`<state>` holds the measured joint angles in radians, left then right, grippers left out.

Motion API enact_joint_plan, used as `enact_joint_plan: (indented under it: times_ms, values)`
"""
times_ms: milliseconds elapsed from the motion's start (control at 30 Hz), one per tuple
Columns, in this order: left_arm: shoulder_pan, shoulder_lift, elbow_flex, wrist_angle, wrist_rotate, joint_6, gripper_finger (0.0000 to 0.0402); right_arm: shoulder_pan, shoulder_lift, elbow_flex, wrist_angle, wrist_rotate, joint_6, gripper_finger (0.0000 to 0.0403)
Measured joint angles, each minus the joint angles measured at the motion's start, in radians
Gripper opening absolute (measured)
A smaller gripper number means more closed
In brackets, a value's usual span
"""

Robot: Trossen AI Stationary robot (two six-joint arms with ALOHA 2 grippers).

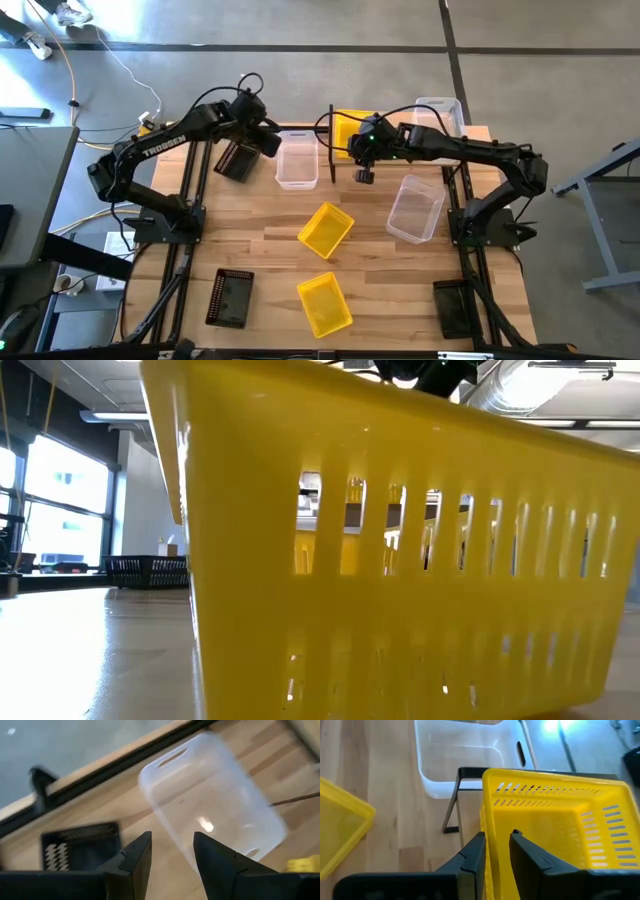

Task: Stack baskets on shelf by color
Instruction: Put the top left yellow bin on the shelf, then put the top black bin on the shelf

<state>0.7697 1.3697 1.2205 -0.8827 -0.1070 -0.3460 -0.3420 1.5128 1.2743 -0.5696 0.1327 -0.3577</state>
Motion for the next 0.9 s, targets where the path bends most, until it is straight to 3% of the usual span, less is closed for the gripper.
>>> enact_joint_plan:
  times_ms: [167,567,900]
  values:
    - [0.074,0.000,0.000,-0.102,-0.014,0.027,0.0138,0.027,-0.011,0.000,-0.009,0.072,0.035,0.0074]
    - [0.262,0.000,-0.004,-0.179,-0.038,0.062,0.0138,0.036,-0.102,0.000,-0.006,0.113,0.170,0.0074]
    - [0.275,0.044,-0.021,-0.175,-0.036,0.034,0.0138,0.037,-0.146,0.000,0.032,0.110,0.204,0.0074]
